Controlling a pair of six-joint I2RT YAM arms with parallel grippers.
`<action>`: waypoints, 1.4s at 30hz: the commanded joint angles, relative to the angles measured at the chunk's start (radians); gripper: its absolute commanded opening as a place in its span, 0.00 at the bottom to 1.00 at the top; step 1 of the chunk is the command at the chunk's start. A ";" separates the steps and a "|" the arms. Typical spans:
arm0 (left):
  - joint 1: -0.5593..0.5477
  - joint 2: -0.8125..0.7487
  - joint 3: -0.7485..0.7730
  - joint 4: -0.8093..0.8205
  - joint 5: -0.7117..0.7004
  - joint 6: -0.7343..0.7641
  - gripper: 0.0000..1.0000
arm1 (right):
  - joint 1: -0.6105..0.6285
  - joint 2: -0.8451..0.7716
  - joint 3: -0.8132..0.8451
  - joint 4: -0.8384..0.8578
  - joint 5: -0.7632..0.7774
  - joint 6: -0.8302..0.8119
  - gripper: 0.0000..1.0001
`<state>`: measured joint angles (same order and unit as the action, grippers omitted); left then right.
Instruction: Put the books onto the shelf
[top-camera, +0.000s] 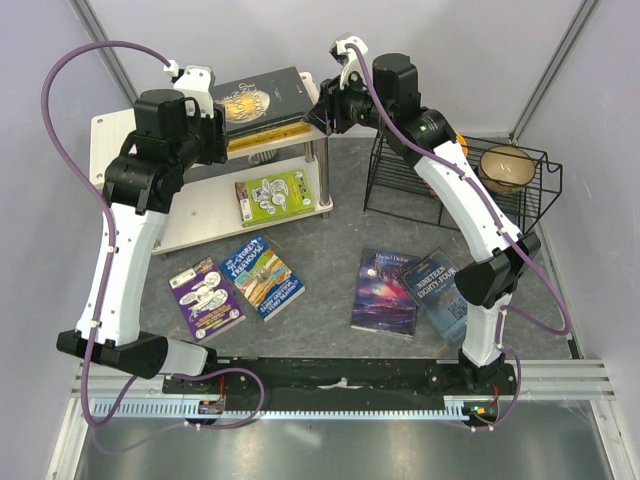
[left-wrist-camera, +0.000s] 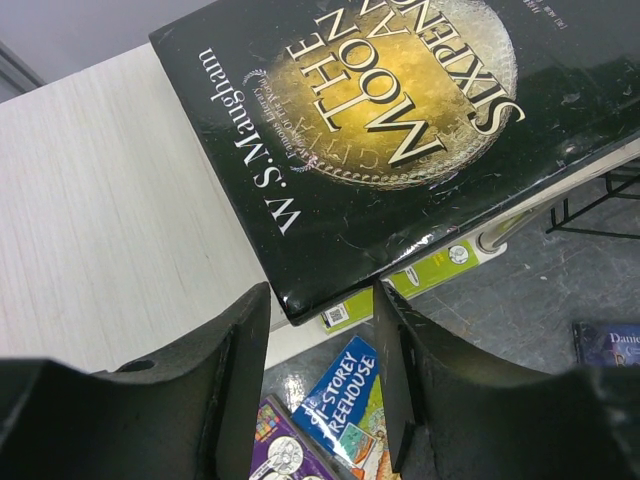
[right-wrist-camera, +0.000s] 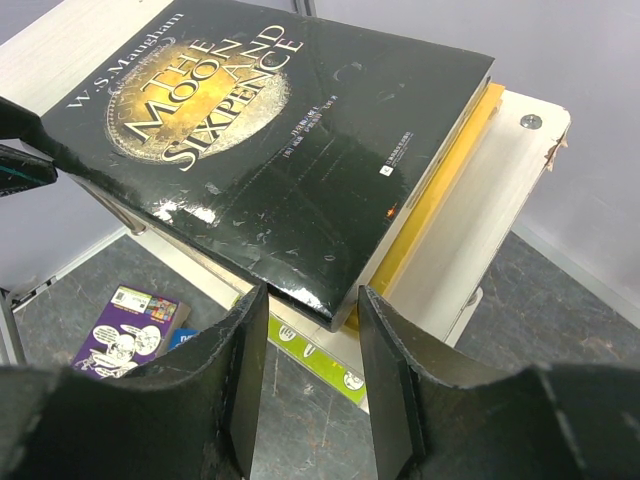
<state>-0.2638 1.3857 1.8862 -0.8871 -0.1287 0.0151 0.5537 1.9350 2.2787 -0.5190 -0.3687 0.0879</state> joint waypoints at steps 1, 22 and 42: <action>0.006 0.012 0.039 0.028 0.031 -0.001 0.52 | 0.005 0.001 0.042 0.005 0.013 -0.013 0.49; 0.018 0.030 0.065 0.028 0.046 -0.006 0.53 | -0.009 -0.028 0.036 0.001 0.014 -0.025 0.64; 0.018 -0.361 -0.243 0.068 0.299 -0.153 0.90 | -0.089 -0.381 -0.404 0.001 -0.067 -0.236 0.98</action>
<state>-0.2485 1.1065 1.7611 -0.8627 0.0128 -0.0437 0.4915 1.6768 2.0167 -0.5159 -0.3710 -0.0437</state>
